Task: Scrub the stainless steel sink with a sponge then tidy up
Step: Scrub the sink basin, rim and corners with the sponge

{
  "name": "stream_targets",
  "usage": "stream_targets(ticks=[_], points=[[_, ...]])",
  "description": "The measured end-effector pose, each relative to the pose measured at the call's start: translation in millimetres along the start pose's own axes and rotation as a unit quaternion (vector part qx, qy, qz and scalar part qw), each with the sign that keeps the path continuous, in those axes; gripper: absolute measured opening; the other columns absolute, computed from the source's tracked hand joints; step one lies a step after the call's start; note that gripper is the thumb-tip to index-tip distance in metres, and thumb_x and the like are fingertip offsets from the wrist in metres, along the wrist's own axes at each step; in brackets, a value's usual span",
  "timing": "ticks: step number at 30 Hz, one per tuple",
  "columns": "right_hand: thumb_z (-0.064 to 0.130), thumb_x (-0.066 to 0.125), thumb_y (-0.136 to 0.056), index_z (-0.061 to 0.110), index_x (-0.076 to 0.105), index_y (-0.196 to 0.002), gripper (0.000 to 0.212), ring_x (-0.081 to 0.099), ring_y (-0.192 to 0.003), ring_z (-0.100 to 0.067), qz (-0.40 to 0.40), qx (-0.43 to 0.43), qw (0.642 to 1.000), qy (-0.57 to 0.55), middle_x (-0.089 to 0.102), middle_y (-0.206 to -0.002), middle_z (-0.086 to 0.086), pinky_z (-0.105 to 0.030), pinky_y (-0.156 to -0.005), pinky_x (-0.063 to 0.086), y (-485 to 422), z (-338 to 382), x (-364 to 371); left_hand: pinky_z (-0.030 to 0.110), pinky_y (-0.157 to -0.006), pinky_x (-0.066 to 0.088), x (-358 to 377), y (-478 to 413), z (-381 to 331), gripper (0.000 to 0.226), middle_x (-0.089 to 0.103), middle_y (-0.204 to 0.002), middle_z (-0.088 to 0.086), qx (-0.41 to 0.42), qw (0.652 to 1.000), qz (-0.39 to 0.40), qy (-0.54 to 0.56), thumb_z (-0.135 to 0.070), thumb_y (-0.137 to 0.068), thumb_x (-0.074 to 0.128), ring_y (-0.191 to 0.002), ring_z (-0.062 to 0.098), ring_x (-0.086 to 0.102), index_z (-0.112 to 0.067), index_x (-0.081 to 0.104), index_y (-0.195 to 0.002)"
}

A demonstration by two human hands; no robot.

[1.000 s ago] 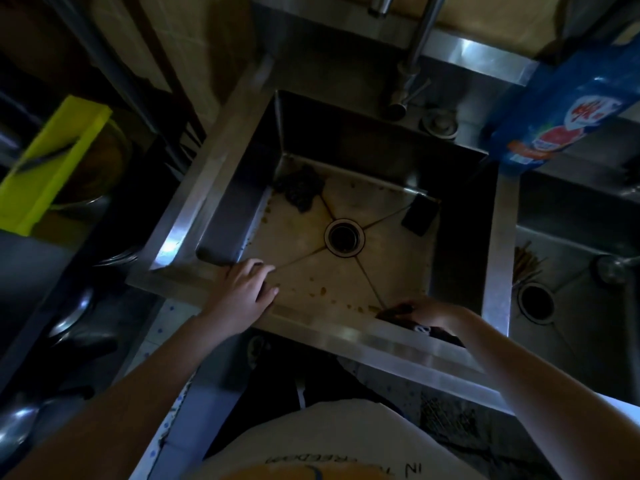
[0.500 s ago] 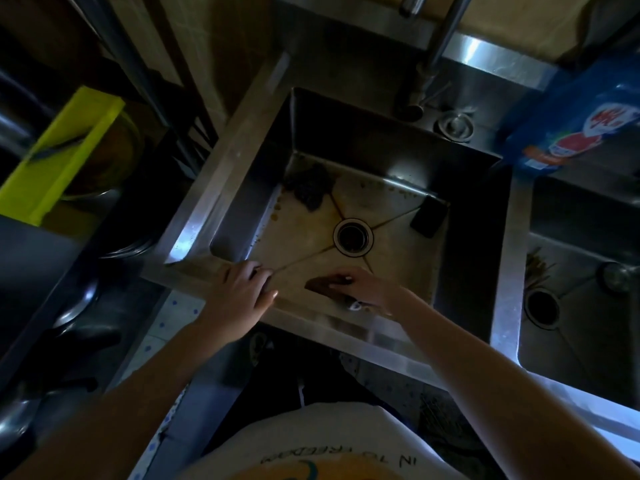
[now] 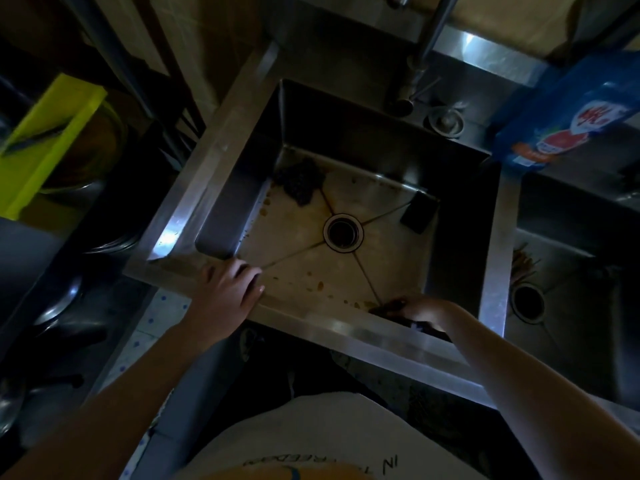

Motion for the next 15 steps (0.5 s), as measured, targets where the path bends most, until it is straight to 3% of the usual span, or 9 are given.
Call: stream_targets(ticks=[2, 4, 8, 11, 15], points=[[0.03, 0.049, -0.097, 0.02, 0.051, -0.13, 0.034, 0.046, -0.063, -0.016, -0.001, -0.022, 1.0, -0.005, 0.058, -0.093, -0.013, -0.024, -0.056, 0.042, 0, 22, 5, 0.043, -0.086, 0.037, 0, 0, -1, 0.049, 0.06, -0.105, 0.004, -0.004, 1.0, 0.001, 0.0, -0.049, -0.086, 0.029, -0.093, 0.028, 0.061, -0.022, 0.064, -0.107], [0.024, 0.049, -0.098, 0.022, 0.054, -0.127, 0.03, 0.043, -0.058, -0.011, 0.007, -0.078, 0.997, -0.005, 0.055, -0.086, -0.005, -0.021, -0.051, 0.036, -2, 53, 12, 0.045, -0.085, 0.039, -2, 0, -2, 0.051, 0.06, -0.105, 0.003, -0.003, 1.0, 0.015, -0.004, -0.049, -0.085, 0.028, -0.094, 0.027, 0.061, -0.021, 0.064, -0.107], [0.016, 0.05, -0.097, 0.014, 0.052, -0.13, 0.033, 0.043, -0.055, -0.011, 0.048, -0.169, 0.984, -0.03, 0.054, -0.092, -0.009, -0.022, -0.051, 0.035, -5, 116, 29, 0.045, -0.085, 0.042, -7, 1, -2, 0.051, 0.06, -0.11, 0.006, 0.007, 1.0, 0.01, 0.006, -0.047, -0.086, 0.03, -0.099, 0.027, 0.06, -0.017, 0.063, -0.111], [0.018, 0.051, -0.097, 0.012, 0.053, -0.129, 0.033, 0.045, -0.061, -0.005, 0.035, -0.228, 0.973, -0.005, 0.054, -0.096, 0.0, -0.013, -0.05, 0.037, -10, 148, 39, 0.043, -0.084, 0.046, -12, 5, 7, 0.049, 0.057, -0.119, 0.009, 0.006, 1.0, -0.022, 0.01, -0.043, -0.089, 0.036, -0.105, 0.029, 0.059, -0.016, 0.058, -0.122], [0.019, 0.051, -0.097, 0.013, 0.051, -0.132, 0.036, 0.056, -0.077, -0.012, 0.019, -0.236, 0.972, 0.011, 0.055, -0.116, -0.006, -0.018, -0.062, 0.045, -17, 145, 42, 0.054, -0.097, 0.035, -15, 6, 23, 0.055, 0.051, -0.131, 0.008, -0.042, 0.999, 0.004, 0.02, -0.049, -0.089, 0.027, -0.113, 0.031, 0.055, -0.02, 0.054, -0.128]])
Point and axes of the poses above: each hand's wrist, its own y-axis away from the middle knuckle, its own x-axis out of the palm, z = x × y, the point moved 2 cm from there along -y, towards the middle knuckle
